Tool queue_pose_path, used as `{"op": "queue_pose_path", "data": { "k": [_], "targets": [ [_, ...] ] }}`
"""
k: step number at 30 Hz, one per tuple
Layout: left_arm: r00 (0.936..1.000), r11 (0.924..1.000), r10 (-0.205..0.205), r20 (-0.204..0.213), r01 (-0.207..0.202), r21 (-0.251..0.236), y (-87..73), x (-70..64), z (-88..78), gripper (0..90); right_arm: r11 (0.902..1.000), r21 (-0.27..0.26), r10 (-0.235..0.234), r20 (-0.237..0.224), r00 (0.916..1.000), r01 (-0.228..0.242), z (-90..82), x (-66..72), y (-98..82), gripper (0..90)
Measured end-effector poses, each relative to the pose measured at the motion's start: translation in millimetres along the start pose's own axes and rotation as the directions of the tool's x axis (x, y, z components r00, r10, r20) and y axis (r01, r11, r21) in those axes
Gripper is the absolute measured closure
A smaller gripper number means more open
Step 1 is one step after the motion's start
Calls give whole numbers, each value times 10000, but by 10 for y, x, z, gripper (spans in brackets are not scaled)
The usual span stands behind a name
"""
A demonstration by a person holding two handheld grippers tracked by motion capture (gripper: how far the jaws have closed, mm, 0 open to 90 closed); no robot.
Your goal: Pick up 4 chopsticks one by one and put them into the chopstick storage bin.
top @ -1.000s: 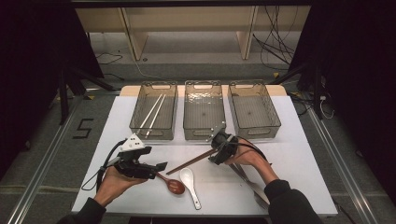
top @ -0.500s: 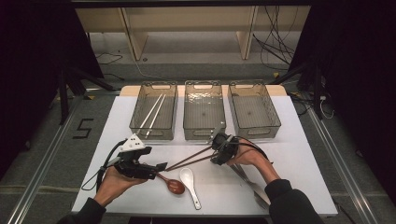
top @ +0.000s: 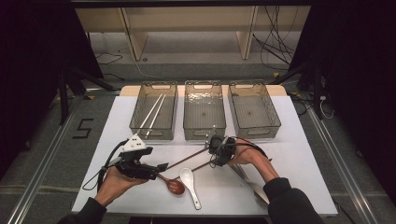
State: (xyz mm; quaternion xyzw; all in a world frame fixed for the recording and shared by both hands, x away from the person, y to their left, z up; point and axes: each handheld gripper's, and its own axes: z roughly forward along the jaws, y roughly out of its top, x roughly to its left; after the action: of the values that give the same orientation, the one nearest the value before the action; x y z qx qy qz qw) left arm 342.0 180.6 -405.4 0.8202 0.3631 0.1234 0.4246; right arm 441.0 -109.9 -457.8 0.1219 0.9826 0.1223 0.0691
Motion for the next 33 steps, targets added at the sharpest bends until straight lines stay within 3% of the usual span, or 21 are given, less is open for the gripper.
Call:
{"op": "queue_pose_path", "data": {
  "k": [6, 14, 23, 33],
  "targets": [
    [10000, 10000, 21, 17, -21, -1, 5, -8, 11, 154, 10000, 22, 44, -150, 9999, -43, 3, -28, 2, 629],
    [10000, 10000, 1, 46, -1, 11, 7, -13, 20, 154, 9988, 490, 97, -489, 9988, -73, 16, -82, 75, 649],
    [10000, 10000, -16, 37, 16, 27, 5, -14, 23, 154, 9986, 523, 109, -408, 9991, -88, 17, -116, 94, 713],
    [10000, 10000, -35, 78, 35, 21, 2, -10, 21, 154, 9944, 843, -617, -213, 9979, 633, 29, -124, 159, 771]
  ]
}}
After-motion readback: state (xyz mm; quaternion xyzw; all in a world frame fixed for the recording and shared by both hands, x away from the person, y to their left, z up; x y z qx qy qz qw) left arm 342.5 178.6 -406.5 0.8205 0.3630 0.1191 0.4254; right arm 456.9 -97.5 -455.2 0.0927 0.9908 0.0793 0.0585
